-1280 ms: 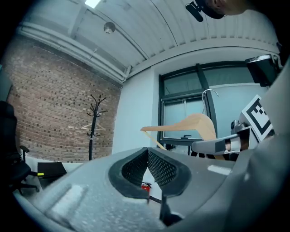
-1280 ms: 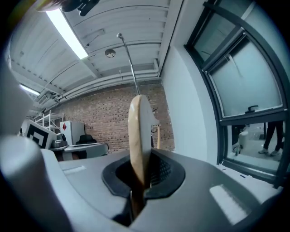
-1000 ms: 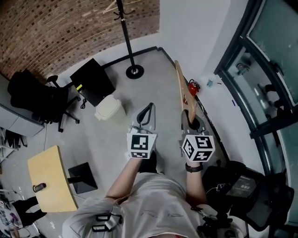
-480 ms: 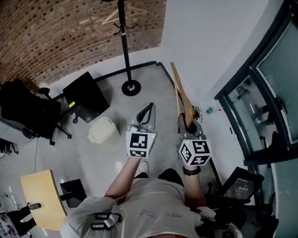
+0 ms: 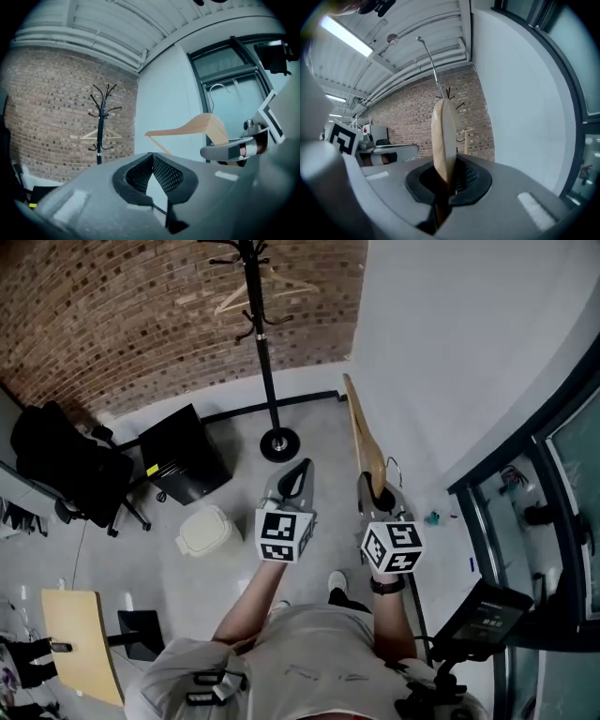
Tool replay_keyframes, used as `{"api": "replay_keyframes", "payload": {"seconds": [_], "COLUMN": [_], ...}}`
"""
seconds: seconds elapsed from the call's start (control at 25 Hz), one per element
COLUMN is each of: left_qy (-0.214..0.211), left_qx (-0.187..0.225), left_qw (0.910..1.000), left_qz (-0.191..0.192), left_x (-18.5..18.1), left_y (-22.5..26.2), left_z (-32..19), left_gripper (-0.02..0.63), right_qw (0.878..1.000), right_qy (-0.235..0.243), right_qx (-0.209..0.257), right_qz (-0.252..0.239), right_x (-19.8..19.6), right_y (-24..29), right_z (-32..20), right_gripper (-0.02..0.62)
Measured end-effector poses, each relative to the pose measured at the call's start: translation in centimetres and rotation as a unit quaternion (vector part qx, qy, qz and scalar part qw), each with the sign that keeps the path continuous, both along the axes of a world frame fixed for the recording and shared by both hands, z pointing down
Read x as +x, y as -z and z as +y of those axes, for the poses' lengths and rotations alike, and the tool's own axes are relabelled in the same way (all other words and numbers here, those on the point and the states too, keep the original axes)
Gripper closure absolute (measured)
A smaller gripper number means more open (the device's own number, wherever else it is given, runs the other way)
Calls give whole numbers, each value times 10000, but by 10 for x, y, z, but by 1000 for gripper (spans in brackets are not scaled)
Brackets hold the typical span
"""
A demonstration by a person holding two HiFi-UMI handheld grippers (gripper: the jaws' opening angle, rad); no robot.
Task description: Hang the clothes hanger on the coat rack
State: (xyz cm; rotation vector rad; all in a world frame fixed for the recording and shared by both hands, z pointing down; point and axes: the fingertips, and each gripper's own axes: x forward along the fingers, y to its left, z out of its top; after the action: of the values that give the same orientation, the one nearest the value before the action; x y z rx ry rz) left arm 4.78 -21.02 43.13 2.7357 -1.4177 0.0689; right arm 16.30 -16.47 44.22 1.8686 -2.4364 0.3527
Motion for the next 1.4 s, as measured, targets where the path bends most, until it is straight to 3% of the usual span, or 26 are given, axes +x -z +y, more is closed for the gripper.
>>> {"api": "replay_keyframes", "payload": {"seconds": [0.16,0.32,0.6,0.76,1.04,1.2,1.28,1.4], "left_qy": [522,1014,1331,1334,1490,1361,1319,1579], "left_qx": [764,601,213,80,735,807,780,803], "left_qw": [9957,9927,9906,9910,9860,9865,9873,9835], "left_qz": [-66,-260,-227,-101,169,415,409,358], "left_x": [27,28,8,-8,-39,-64,-83,-120], "left_y": [40,30,7,-1,48,59,60,57], "left_z": [-26,-56,-94,-142,-245,-294,-309,-328], "left_gripper": [604,604,604,604,604,604,604,604], "right_qw": [9995,9957,9831,9784,9667,9443,9398,9379], "right_qy": [274,848,1736,1972,2436,2525,2646,2841], "right_qx": [-123,-360,-575,-616,25,514,426,216], "right_qz": [50,-72,55,85,783,2047,2122,1977], "right_x": [56,65,18,-13,-60,-88,-103,-122], "right_y": [-6,-17,-35,-47,-6,-7,-15,-27], "right_z": [-46,-89,-138,-175,-269,-325,-344,-366], "right_gripper": [591,591,591,591,591,590,589,589]}}
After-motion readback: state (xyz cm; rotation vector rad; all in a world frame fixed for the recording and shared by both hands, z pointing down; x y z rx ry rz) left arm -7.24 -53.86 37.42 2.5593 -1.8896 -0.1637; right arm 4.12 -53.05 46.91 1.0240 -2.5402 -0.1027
